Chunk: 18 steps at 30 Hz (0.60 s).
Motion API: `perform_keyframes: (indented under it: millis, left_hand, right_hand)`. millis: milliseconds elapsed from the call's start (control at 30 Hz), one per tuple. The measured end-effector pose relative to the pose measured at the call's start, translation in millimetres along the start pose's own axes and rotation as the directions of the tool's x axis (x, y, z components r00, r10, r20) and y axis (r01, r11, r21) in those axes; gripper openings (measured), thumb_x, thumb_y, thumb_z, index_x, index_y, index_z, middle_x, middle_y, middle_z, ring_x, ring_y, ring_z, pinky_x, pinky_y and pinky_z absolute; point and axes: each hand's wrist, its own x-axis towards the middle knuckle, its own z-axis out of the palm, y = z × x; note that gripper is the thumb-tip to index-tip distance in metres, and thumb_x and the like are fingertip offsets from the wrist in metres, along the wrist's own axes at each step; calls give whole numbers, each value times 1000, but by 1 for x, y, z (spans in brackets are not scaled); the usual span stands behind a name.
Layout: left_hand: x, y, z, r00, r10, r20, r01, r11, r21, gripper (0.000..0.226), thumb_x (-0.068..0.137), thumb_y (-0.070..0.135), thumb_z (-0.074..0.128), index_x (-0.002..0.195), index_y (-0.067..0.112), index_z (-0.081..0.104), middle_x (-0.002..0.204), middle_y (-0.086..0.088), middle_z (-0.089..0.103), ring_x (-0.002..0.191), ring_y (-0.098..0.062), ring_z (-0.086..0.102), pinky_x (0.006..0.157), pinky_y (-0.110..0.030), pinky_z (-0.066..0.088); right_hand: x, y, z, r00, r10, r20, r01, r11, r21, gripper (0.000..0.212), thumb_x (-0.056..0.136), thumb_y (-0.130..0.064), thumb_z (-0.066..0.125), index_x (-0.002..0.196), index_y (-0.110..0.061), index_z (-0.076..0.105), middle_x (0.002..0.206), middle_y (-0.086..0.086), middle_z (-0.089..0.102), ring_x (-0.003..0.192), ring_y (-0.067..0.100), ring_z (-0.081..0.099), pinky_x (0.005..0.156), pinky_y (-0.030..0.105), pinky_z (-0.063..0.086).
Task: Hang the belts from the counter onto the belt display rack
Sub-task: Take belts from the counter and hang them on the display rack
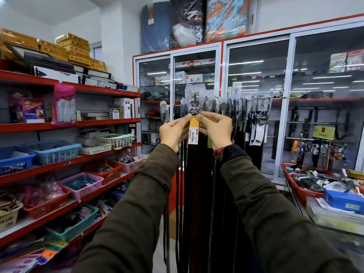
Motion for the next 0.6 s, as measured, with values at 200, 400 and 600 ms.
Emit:
perform_keyframes:
  millis: [200, 400, 600]
  left_hand:
    - [9, -9, 8, 976, 191, -103, -158, 950, 270, 30, 93, 13, 72, 120, -1, 71, 110, -17, 76, 89, -21, 74, 85, -29, 63]
    - [-24, -53, 10, 781, 623, 43, -503, 587, 634, 40, 101, 17, 57, 141, 10, 55, 143, -8, 52, 133, -17, 50, 112, -12, 33]
    - [-63, -114, 9, 755, 604, 255, -555, 382, 739, 48, 103, 19, 51, 150, 13, 43, 164, -5, 30, 158, -23, 13, 128, -38, 19]
  right_hand:
    - [7, 12, -2, 989, -132, -63, 111, 959, -262, 25, 95, -4, 65, 118, -1, 73, 113, 21, 76, 102, 28, 75, 89, 32, 63]
    - [-27, 33, -39, 882, -468, -56, 336, 707, -622, 29, 102, -21, 51, 125, -20, 69, 126, -2, 71, 117, 15, 65, 104, 30, 51]
    - [-60, 60, -98, 841, -540, 40, 281, 373, -884, 45, 103, -28, 46, 147, -21, 48, 159, -3, 42, 154, 21, 30, 129, 50, 9]
